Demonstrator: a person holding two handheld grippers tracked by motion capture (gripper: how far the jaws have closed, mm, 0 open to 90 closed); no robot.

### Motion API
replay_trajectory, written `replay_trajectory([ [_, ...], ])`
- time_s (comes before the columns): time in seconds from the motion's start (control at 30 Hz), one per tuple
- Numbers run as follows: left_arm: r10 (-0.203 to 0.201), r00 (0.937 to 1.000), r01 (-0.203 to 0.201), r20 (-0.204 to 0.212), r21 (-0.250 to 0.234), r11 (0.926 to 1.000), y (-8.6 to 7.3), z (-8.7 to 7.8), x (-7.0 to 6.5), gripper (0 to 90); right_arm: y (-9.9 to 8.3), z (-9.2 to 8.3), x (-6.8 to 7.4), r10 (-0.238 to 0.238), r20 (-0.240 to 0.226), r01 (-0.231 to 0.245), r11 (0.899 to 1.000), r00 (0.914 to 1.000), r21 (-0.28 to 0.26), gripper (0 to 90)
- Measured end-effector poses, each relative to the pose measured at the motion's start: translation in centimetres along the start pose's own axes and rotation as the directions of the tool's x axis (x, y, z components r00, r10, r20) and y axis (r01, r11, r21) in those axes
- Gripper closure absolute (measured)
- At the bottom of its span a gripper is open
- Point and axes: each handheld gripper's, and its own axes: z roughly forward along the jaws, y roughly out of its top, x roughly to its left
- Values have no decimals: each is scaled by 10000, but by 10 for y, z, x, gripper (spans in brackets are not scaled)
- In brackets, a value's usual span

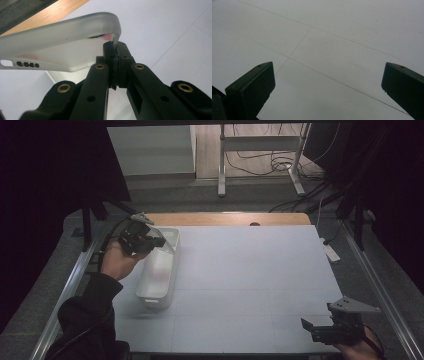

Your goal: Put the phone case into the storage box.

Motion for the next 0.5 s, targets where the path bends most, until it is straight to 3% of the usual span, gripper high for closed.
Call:
replay_trajectory([
  [0.2, -118, 9994, 127, -328, 257, 9996, 4, 8, 6, 882, -1, -2, 0, 42, -22, -42, 10000, 10000, -49, 0],
  [0.5, -358, 9984, 377, -446, 431, 9984, 7, 19, 14, 882, -1, -2, 1, -5, -14, 4, 10000, 10000, -32, 0],
])
